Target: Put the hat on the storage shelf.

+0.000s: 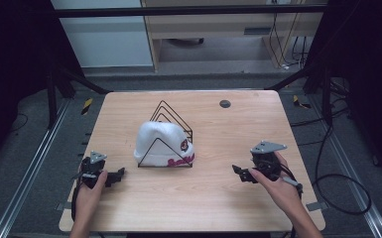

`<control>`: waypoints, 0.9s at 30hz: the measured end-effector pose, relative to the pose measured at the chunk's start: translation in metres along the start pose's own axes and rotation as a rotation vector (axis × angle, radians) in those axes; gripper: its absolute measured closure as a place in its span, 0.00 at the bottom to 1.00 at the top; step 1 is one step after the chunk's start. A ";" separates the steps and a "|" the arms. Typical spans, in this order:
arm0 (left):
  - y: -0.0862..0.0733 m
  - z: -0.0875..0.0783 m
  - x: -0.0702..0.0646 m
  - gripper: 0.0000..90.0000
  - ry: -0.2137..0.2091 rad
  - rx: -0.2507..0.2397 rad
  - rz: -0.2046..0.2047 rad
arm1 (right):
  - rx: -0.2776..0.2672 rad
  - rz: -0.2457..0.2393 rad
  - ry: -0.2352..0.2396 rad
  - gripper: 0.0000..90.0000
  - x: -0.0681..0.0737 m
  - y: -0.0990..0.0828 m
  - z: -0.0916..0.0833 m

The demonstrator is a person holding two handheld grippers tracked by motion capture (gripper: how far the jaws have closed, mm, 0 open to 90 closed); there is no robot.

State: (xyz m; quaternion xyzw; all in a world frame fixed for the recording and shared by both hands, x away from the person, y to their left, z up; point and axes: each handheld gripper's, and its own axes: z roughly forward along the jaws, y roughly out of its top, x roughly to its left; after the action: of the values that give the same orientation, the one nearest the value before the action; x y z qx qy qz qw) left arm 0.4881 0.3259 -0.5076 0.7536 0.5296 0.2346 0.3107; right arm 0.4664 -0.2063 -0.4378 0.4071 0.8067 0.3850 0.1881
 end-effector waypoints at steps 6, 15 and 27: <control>0.000 0.000 0.000 0.02 -0.004 0.000 0.005 | 0.050 0.015 -0.015 0.14 -0.006 -0.024 0.008; -0.001 0.000 0.000 0.01 -0.010 0.001 0.010 | 0.097 0.041 -0.034 0.16 -0.012 -0.046 0.026; -0.001 0.000 -0.001 0.01 -0.013 0.000 0.014 | 0.081 0.110 -0.104 0.16 -0.022 -0.056 0.041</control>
State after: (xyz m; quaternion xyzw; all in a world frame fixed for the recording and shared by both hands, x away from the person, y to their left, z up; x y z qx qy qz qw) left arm 0.4871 0.3255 -0.5079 0.7587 0.5225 0.2319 0.3124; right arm 0.4760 -0.2260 -0.5071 0.4777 0.7871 0.3399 0.1916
